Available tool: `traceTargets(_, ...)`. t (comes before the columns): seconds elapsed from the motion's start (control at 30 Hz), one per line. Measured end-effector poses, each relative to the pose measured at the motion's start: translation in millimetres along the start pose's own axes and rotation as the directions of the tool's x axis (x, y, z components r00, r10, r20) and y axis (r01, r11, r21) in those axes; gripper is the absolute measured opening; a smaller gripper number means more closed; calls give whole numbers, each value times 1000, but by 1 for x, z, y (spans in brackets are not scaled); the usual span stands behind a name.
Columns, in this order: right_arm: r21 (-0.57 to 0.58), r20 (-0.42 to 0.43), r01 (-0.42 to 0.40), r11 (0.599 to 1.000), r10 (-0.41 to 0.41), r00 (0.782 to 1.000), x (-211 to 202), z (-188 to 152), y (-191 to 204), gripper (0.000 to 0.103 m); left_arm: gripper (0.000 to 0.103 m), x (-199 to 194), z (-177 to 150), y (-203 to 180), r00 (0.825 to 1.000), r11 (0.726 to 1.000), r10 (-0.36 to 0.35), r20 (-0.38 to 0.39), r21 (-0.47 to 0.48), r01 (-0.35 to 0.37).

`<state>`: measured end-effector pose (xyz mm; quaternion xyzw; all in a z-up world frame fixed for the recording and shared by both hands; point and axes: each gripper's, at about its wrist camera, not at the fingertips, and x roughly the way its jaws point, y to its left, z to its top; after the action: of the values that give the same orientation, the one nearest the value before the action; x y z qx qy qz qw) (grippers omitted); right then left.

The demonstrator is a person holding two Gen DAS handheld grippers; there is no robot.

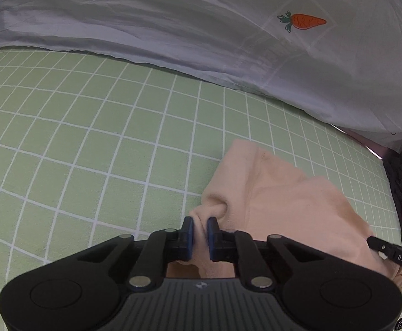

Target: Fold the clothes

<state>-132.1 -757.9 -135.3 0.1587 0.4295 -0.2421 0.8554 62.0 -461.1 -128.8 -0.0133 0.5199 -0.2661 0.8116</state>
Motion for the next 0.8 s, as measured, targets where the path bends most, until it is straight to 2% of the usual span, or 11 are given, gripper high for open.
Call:
traceTargets(0.13,-46,203,24,999,-14,979,-25,40,-2,2,13,-12,-3,5,999,1000,-13,52,-13,13)
traceTargets(0.17,-48,246,14,999,-2,969,-29,49,-2,2,19,-13,-3,5,998,1000,-5,63,-18,6)
traceTargets(0.23,-71,248,55,996,-36,968,-16,57,5,3,19,-17,-4,7,997,999,21,73,-29,-19)
traceTargets(0.27,-84,244,80,993,-57,968,-8,60,8,8,25,-19,-4,7,996,999,34,77,-34,-31)
traceTargets(0.33,-116,174,165,979,-144,974,7,55,13,37,34,-25,-6,11,995,997,59,86,-55,-54)
traceTargets(0.37,-109,165,205,973,-185,969,8,50,14,41,36,-30,-8,15,993,995,71,92,-71,-65)
traceTargets(0.4,-79,164,202,976,-187,969,2,42,11,57,36,-33,-11,20,993,994,79,89,-82,-72)
traceTargets(0.43,-42,166,186,982,-176,970,-6,33,8,83,36,-36,-15,24,993,993,86,85,-91,-78)
traceTargets(0.47,-3,161,177,984,-175,971,-14,23,5,92,36,-37,-20,29,994,992,89,69,-100,-81)
traceTargets(0.63,102,93,187,977,-197,976,-50,-36,-3,95,35,-31,-42,35,1000,992,28,-7,-123,-29)
traceTargets(0.8,146,9,206,968,-209,978,-67,-86,-5,100,36,-19,-54,22,998,995,61,-26,-72,-62)
